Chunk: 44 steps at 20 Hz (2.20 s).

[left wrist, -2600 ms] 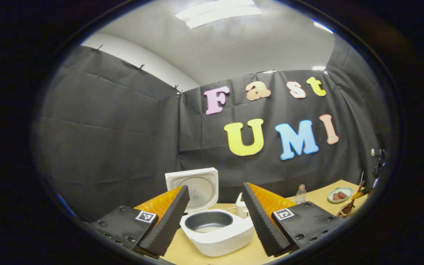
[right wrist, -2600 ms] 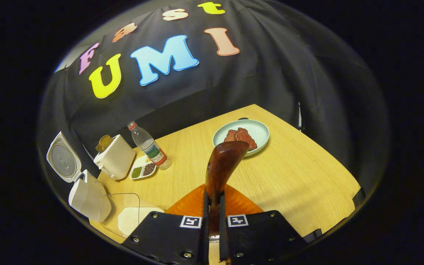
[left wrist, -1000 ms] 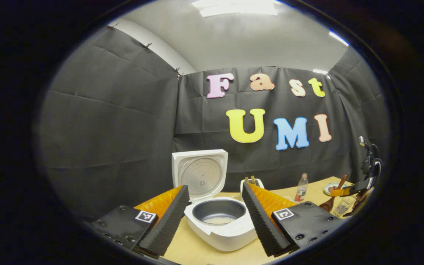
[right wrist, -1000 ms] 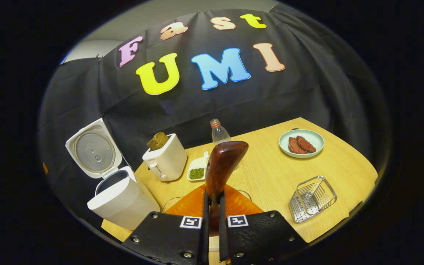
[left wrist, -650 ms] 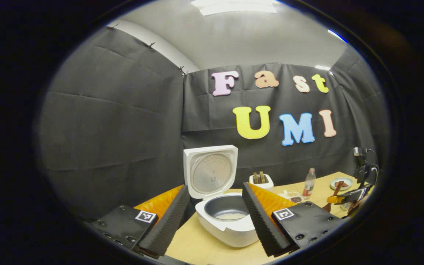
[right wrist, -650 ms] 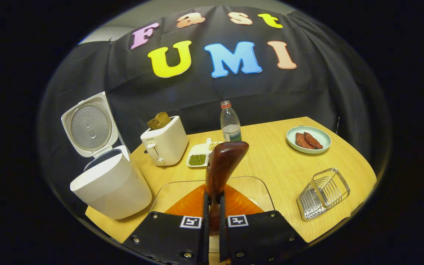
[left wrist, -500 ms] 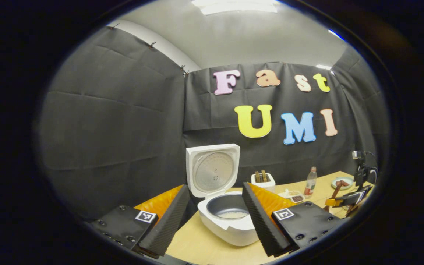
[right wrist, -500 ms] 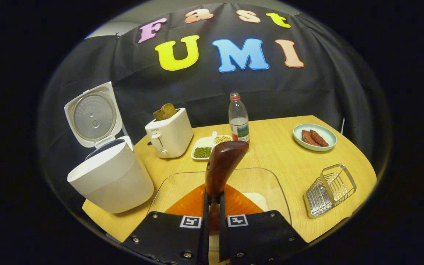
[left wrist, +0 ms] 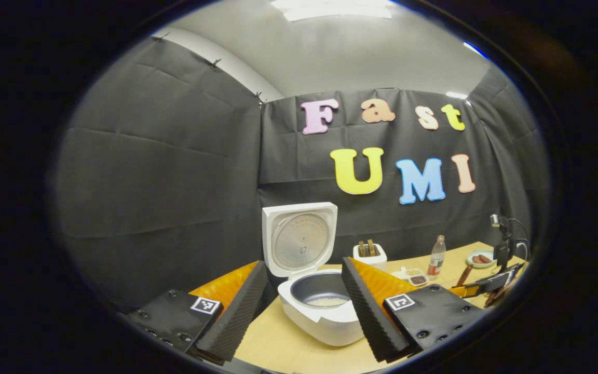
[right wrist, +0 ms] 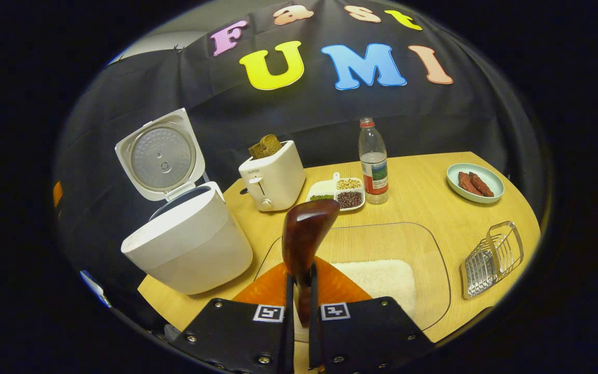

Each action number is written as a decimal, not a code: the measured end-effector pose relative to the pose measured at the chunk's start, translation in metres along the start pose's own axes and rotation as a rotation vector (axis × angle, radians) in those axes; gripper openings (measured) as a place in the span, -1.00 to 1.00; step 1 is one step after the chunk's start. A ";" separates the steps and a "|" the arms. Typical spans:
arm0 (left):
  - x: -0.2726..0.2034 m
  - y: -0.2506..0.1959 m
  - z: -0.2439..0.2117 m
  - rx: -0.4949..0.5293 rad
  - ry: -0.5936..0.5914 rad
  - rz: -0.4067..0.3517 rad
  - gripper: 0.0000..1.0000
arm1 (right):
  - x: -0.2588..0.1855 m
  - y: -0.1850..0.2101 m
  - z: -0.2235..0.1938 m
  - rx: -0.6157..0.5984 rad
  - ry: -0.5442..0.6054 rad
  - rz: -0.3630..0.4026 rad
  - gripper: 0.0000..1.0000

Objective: Close the left gripper, press the button to open the rice cooker; take a wooden spoon from the chopstick holder with the right hand, scoop a spoonful of rice and pour it into the rice cooker, then put the wooden spoon back into the chopstick holder.

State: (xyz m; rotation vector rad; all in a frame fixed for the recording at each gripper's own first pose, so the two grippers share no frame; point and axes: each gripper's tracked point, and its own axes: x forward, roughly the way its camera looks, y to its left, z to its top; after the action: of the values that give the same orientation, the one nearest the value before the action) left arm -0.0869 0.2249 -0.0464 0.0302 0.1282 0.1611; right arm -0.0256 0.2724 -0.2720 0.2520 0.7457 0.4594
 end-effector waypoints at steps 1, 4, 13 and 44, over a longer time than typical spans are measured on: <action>-0.001 0.000 -0.002 -0.002 0.000 0.002 0.89 | 0.001 0.002 -0.001 0.035 0.008 0.010 -0.77; -0.003 -0.001 -0.001 -0.005 0.001 0.003 0.89 | 0.003 0.000 -0.003 0.192 0.028 0.039 -0.77; -0.006 -0.006 0.002 0.011 0.001 0.006 0.99 | 0.002 -0.050 -0.003 0.563 0.043 0.042 -0.77; -0.032 0.040 -0.018 -0.042 0.006 0.104 0.99 | 0.025 0.086 0.166 0.837 -0.037 0.398 -0.77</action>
State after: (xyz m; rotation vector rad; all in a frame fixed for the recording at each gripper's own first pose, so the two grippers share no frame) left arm -0.1263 0.2591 -0.0583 -0.0051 0.1292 0.2675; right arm 0.0801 0.3494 -0.1363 1.2042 0.8231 0.4939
